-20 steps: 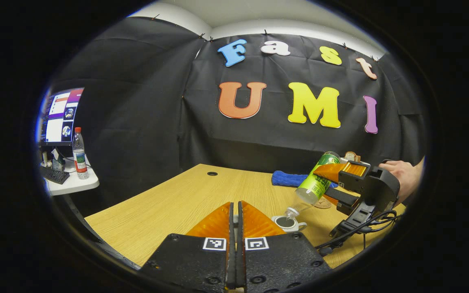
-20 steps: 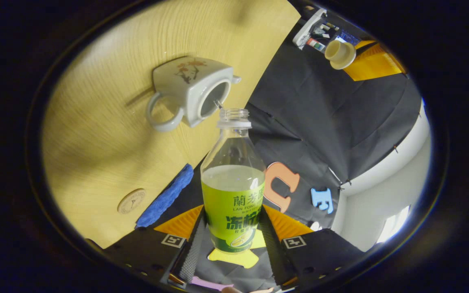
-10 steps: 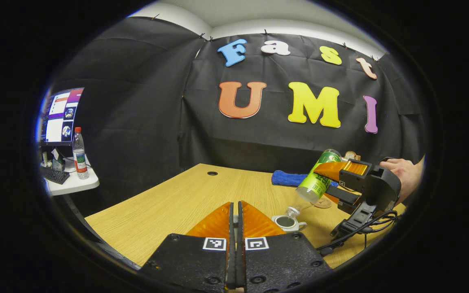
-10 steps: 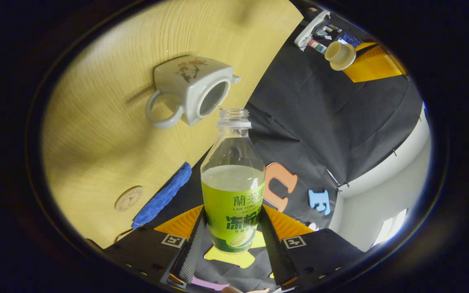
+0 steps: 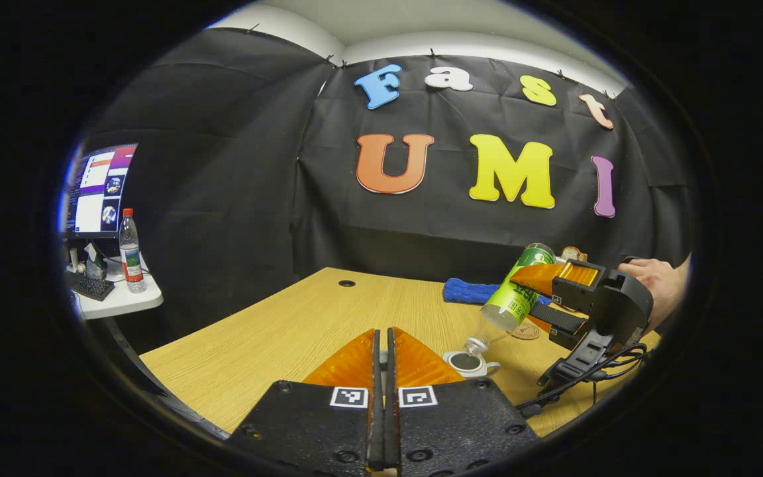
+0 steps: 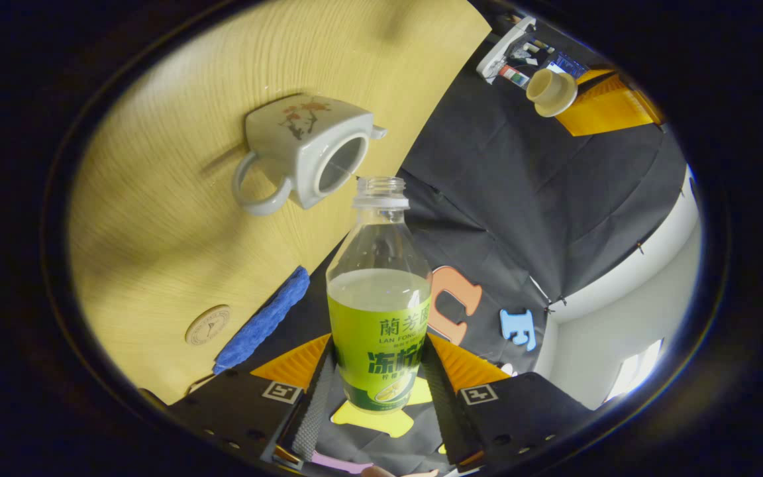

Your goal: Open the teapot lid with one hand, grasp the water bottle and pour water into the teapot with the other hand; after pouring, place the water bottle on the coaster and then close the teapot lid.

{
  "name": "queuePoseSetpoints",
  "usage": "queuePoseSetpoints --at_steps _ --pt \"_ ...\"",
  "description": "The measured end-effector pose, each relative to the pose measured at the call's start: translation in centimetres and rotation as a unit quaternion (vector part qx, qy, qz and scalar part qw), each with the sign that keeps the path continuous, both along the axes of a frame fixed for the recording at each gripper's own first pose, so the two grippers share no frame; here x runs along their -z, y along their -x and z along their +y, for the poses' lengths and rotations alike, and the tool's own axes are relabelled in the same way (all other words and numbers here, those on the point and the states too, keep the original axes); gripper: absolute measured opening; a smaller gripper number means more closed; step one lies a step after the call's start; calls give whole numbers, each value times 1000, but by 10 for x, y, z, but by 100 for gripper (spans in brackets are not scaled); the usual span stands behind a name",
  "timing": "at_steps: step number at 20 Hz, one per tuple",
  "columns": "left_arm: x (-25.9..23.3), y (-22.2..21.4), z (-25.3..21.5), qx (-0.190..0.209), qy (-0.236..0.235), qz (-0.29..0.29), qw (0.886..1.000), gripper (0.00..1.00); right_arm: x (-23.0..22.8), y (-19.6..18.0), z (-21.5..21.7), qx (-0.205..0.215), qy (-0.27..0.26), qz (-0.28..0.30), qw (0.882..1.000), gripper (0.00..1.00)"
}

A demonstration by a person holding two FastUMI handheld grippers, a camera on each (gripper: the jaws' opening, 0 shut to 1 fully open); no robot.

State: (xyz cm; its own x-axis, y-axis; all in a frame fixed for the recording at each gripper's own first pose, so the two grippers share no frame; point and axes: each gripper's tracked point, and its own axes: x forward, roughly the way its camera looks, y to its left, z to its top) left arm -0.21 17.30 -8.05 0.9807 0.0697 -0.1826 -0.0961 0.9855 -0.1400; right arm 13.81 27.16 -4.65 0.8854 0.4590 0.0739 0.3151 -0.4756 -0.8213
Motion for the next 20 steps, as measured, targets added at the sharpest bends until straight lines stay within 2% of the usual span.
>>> queuePoseSetpoints --at_steps 4,6,9,10,11,13,15,16,17,18,19,20 --pt "1 0 2 -3 -1 0 1000 2 3 -1 -1 1 -10 9 1000 73" --pt "0 1 5 -5 0 -1 1000 2 13 -5 -7 8 -39 42 998 73" --pt "-6 2 4 -2 13 -9 1000 3 31 -8 -17 34 -111 113 987 72" --pt "-7 3 3 -1 14 -10 1000 3 35 -5 -19 38 -137 132 981 70" --pt "-7 3 5 -3 12 -11 1000 2 39 -2 -21 44 -167 161 972 72" --pt "-9 4 2 1 11 -12 1000 2 50 -1 -26 61 -239 227 942 72" --pt "-10 4 -5 11 11 -13 1000 2 54 8 -25 64 -325 285 900 71" --pt "-12 4 -7 13 9 -14 1000 2 57 12 -26 67 -364 314 874 75" --pt "-14 3 -8 15 6 -15 1000 2 57 13 -28 66 -403 340 847 72" --pt "-16 3 -11 16 3 -18 1000 2 51 13 -26 60 -451 367 811 74" --pt "-18 3 -14 19 3 -21 1000 2 42 10 -28 54 -490 380 783 72" --pt "-19 3 -17 21 2 -22 1000 2 34 6 -34 47 -531 394 748 72"
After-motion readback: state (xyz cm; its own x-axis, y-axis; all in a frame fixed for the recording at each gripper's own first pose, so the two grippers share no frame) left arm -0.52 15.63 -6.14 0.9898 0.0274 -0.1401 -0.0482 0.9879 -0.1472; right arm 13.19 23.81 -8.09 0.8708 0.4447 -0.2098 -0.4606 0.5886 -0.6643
